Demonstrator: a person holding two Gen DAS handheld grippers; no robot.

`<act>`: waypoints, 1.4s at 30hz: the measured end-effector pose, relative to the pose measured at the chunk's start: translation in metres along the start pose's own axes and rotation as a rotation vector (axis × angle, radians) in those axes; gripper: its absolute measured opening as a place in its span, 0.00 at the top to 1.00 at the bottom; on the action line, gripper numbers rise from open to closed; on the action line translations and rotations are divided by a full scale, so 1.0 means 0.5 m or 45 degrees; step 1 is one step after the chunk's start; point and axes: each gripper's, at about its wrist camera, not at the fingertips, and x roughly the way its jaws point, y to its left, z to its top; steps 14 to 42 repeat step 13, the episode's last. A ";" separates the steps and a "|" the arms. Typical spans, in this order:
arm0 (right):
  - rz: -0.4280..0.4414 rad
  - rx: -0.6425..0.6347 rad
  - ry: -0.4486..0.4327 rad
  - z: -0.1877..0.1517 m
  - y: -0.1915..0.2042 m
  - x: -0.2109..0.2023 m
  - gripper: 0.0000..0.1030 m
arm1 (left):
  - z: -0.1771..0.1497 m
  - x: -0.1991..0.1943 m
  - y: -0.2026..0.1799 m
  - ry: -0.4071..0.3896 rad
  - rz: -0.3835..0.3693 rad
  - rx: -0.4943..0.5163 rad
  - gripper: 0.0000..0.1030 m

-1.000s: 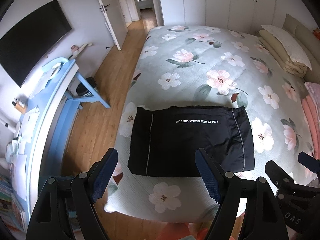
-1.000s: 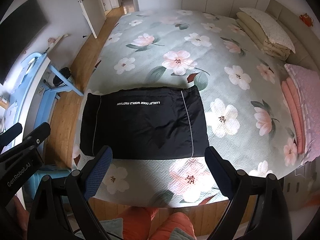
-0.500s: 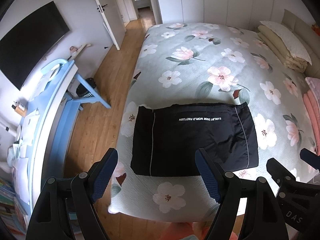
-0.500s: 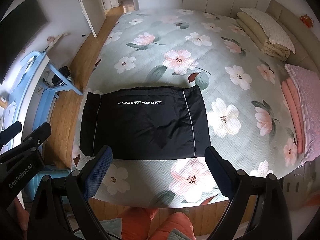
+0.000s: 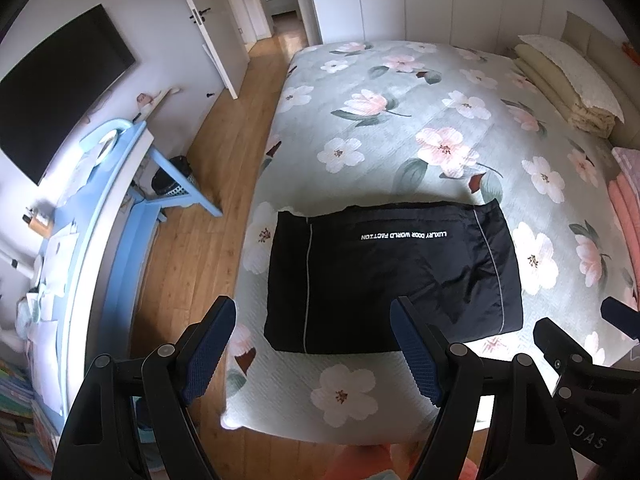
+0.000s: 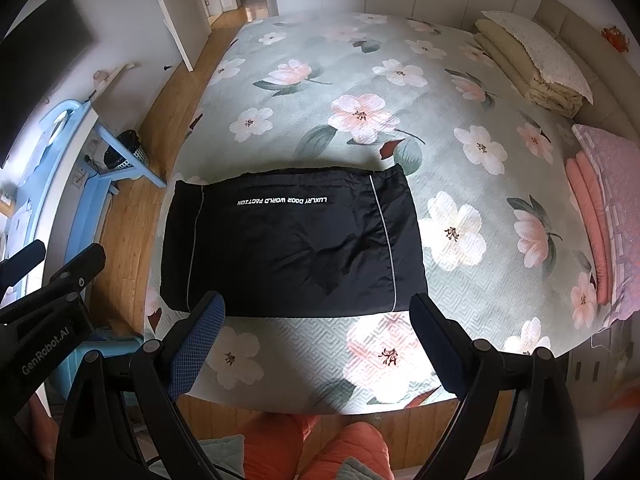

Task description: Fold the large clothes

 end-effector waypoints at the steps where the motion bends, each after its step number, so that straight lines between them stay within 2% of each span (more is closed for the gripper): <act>1: 0.000 0.005 0.004 0.000 -0.001 0.003 0.09 | 0.002 0.001 -0.002 -0.004 0.002 0.006 0.22; 11: -0.009 0.025 0.030 0.004 -0.006 0.023 0.09 | 0.018 0.021 0.000 -0.040 0.032 0.041 0.22; 13: -0.015 0.028 0.032 0.004 -0.007 0.026 0.09 | 0.022 0.024 0.000 -0.041 0.008 0.048 0.22; 42: -0.015 0.028 0.032 0.004 -0.007 0.026 0.09 | 0.022 0.024 0.000 -0.041 0.008 0.048 0.22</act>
